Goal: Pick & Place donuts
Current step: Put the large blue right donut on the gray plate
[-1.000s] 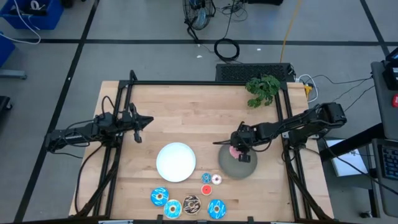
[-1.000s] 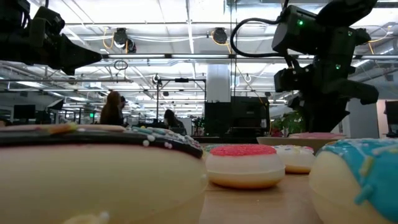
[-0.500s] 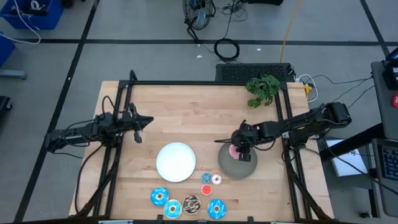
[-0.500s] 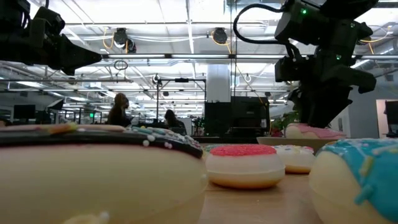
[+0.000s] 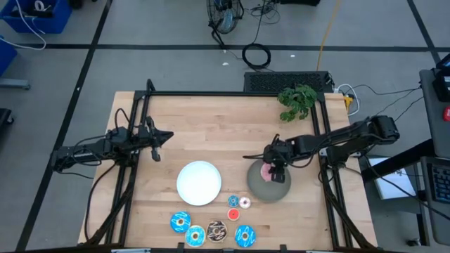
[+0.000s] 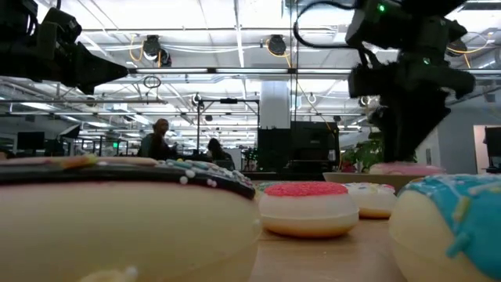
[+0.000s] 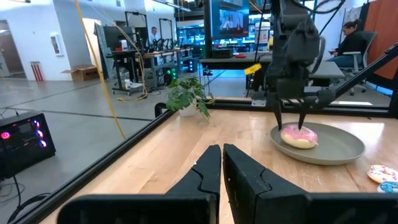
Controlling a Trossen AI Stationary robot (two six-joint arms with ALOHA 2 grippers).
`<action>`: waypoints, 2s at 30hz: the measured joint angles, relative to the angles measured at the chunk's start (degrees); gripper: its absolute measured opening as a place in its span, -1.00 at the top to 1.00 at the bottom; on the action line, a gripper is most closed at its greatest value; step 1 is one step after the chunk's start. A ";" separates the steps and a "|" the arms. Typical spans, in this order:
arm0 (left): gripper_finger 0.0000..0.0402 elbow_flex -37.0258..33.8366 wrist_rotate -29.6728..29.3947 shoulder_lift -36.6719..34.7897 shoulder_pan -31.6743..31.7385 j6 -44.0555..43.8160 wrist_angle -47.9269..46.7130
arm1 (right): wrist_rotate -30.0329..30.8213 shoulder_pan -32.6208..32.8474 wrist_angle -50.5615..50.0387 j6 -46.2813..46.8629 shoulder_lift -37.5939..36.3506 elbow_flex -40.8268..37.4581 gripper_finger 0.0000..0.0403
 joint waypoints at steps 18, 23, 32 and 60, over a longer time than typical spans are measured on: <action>0.87 -0.01 -0.02 0.00 -0.02 -0.10 -0.41 | 1.60 8.70 -5.70 -1.33 -0.16 7.96 0.56; 0.87 -0.02 -0.02 0.01 0.00 -0.20 0.18 | 4.66 12.88 -5.54 1.34 0.78 7.93 0.94; 0.87 -0.01 -0.04 0.00 0.00 -0.95 0.05 | 8.83 16.24 0.40 3.41 1.76 7.89 0.99; 0.87 -0.01 -4.04 0.00 0.00 -1.73 0.35 | 1.32 28.39 -5.61 8.66 31.42 44.14 1.00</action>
